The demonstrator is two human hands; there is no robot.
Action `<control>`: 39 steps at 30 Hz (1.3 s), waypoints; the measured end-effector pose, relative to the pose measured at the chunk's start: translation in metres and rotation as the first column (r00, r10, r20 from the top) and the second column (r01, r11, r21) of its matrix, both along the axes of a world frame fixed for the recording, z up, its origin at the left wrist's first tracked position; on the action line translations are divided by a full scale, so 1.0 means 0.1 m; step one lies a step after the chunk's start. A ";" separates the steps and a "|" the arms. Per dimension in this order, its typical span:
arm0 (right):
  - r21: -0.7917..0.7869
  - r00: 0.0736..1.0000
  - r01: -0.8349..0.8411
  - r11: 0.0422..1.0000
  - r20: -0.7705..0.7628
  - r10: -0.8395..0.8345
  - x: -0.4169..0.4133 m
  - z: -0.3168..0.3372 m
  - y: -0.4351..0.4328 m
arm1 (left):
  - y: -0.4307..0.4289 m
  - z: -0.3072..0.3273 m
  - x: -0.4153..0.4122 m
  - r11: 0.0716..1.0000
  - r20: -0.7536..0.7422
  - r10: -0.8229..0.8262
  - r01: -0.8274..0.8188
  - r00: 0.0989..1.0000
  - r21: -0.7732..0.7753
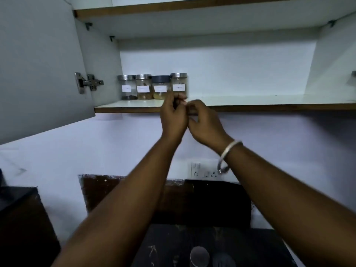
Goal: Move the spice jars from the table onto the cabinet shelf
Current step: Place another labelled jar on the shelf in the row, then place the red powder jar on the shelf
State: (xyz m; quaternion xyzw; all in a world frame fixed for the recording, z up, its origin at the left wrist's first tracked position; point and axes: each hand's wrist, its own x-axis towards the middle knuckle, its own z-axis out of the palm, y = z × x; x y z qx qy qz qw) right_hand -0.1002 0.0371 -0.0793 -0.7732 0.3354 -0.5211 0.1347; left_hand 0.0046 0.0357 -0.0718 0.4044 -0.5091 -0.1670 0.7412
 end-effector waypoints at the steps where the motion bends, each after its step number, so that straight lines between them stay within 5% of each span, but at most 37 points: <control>1: -0.025 0.997 -0.010 1.000 0.077 0.012 -0.04 -0.17 0.17 | 0.17 -0.13 -0.08 0.999 -0.053 -0.052 0.052 0.997 -0.004; 5: -0.049 0.969 -0.047 0.998 0.242 0.058 -0.25 -0.97 0.82 | 0.92 -0.84 -0.27 0.978 -0.065 -0.205 0.207 0.976 0.022; 10: 0.004 0.986 -0.033 0.999 0.166 0.032 -0.67 -2.10 1.14 | 1.38 -1.87 -0.18 0.922 0.036 -0.344 0.330 0.938 0.201; 15: 0.159 0.945 0.263 0.952 -0.240 -0.221 -1.33 -3.34 1.15 | 1.76 -3.15 -0.28 0.788 0.170 -0.422 0.268 0.891 0.554; 19: 0.367 0.702 0.526 0.767 -0.697 -0.147 -1.63 -4.08 1.31 | 2.01 -3.84 -0.40 0.596 0.116 -0.561 0.302 0.820 0.744; 21: 0.400 0.588 0.627 0.669 -0.805 -0.070 -1.68 -4.34 1.42 | 2.07 -4.03 -0.48 0.536 0.110 -0.597 0.293 0.795 0.791; 24: 0.378 0.515 0.635 0.674 -0.857 -0.005 -1.65 -4.56 1.52 | 2.10 -4.18 -0.52 0.460 0.111 -0.629 0.254 0.769 0.851; 33: 0.428 0.601 0.572 0.700 -0.799 -0.003 -1.65 -4.61 1.50 | 1.96 -4.28 -0.49 0.386 0.107 -0.637 0.196 0.764 0.901; 39: 0.699 0.881 0.276 0.660 -0.459 0.118 -1.56 -3.75 1.24 | 1.77 -3.83 -0.45 0.407 -0.024 -0.675 0.400 0.737 0.822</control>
